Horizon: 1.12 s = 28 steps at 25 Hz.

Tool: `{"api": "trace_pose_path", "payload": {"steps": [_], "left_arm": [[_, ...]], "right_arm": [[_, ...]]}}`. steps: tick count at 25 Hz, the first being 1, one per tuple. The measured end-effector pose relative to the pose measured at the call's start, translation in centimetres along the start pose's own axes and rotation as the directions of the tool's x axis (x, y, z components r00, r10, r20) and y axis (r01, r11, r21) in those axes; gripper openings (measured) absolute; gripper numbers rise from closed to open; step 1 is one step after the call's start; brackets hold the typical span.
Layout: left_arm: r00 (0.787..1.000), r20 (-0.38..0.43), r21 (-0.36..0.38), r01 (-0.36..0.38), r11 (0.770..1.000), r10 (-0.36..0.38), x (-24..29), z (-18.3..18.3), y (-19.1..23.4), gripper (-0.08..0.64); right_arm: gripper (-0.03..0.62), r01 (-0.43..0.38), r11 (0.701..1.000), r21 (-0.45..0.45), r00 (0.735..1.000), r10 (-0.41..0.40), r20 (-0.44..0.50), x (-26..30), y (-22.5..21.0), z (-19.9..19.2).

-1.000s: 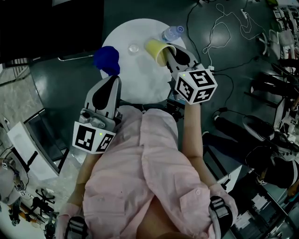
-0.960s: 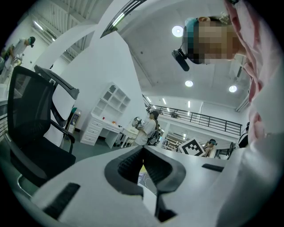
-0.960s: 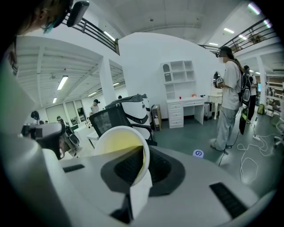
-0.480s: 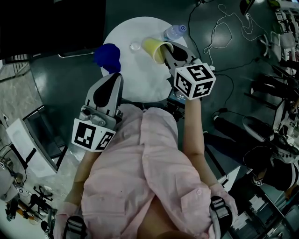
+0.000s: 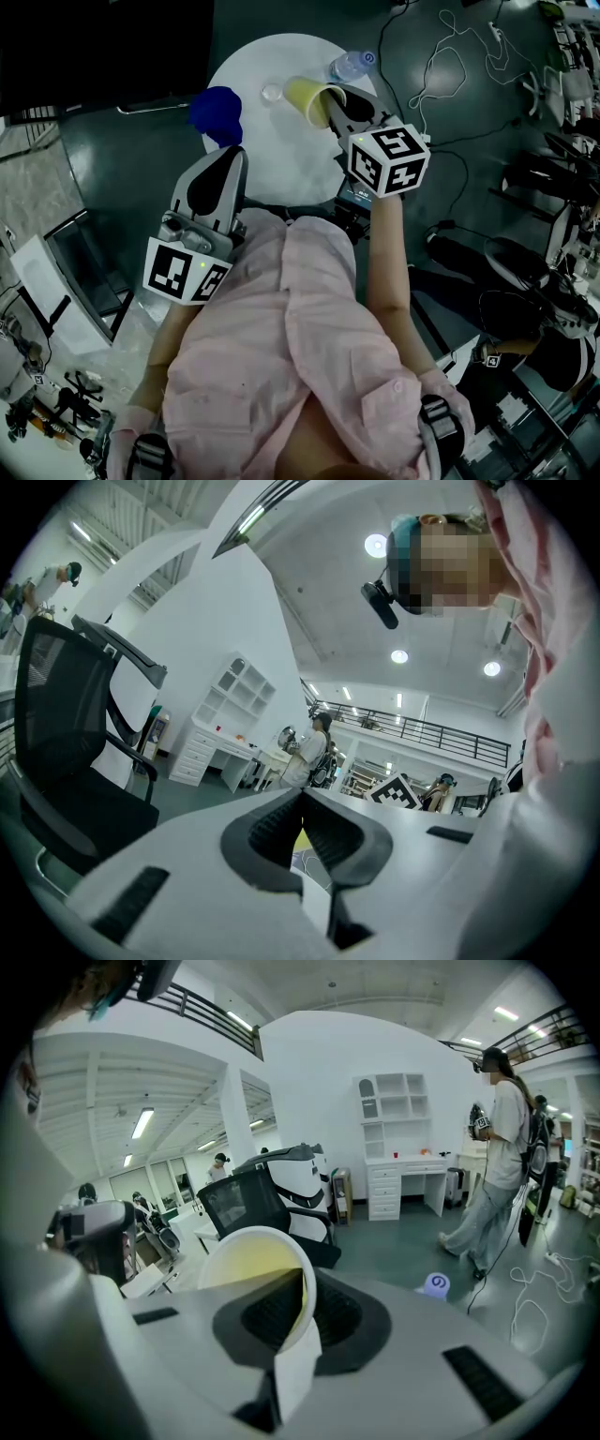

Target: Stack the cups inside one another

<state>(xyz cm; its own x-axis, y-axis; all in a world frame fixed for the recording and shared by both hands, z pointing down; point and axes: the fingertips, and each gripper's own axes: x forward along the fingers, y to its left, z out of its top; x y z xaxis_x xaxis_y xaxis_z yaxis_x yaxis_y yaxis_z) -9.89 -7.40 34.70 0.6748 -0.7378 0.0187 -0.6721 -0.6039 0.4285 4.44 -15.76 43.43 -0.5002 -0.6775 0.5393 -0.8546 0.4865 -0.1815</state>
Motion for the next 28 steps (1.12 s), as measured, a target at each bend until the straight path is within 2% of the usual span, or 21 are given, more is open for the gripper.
{"api": "trace_pose_path", "payload": {"steps": [16,28], "left_arm": [[1.000,-0.001,-0.001,-0.001,1.000,0.001,0.1,0.1,0.1,0.018],[1.000,-0.009,-0.010,-0.007,1.000,0.007,0.4,0.1,0.6,0.018]], "right_arm": [[0.040,-0.009,1.000,-0.013,0.999,0.008,-0.038,1.0,-0.1,-0.7],[0.040,-0.041,0.998,-0.053,0.993,0.035,-0.117,3.3,-0.5,-1.7]]}}
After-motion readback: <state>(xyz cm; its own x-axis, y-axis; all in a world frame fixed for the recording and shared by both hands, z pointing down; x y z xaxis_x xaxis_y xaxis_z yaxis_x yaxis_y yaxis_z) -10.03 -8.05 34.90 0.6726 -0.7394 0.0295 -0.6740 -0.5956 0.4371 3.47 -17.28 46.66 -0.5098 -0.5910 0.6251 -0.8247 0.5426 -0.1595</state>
